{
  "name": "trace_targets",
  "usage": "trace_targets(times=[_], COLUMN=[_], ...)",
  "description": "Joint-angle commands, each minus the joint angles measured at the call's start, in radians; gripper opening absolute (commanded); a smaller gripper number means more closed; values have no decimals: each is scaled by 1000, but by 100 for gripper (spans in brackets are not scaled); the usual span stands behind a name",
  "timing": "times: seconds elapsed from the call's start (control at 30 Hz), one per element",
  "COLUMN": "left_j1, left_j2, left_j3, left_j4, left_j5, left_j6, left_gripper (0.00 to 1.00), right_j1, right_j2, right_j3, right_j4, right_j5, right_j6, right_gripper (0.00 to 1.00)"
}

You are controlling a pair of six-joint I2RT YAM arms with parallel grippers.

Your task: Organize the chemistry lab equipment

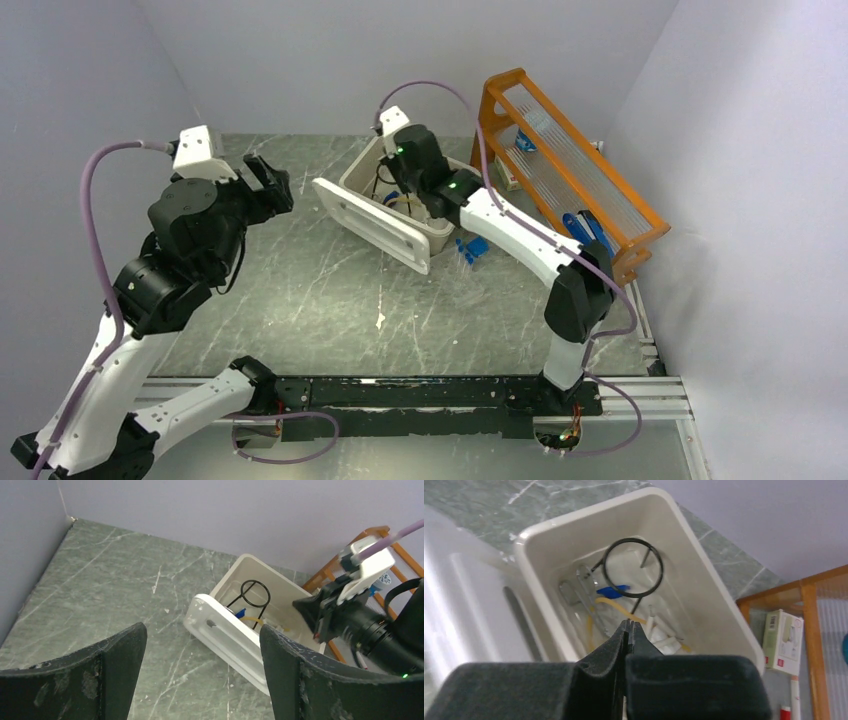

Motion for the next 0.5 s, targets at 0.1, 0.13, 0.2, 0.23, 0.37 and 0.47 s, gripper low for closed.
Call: trace_targets(times=[0.1,0.13,0.2,0.23,0.37,0.47], left_j1=[7,7,7,7,8,28], left_j2=[20,21,30,35,103,241], left_j3=[-64,-86,-134,-171,-430,-600], left_j4=[4,6,8,15,160,327], left_j5=[19,21,40,49,166,308], left_j6=[-51,-63,-97,-127,-307,-424], left_gripper=[88,88,88,89,92,94], right_j1=[-23,-23,-23,-23,-23,-23], right_j2=[-56,-58,-58,-56,-48,-44], right_j3=[-77,-82,-84,-87,-102,-113], right_j4=[29,26,18,15,22,29], right_j5=[-210,-223,-250,-255,-273,-280], right_j6=[-19,-12,10,23,83,116], right_gripper=[0,1,6,8,14,14])
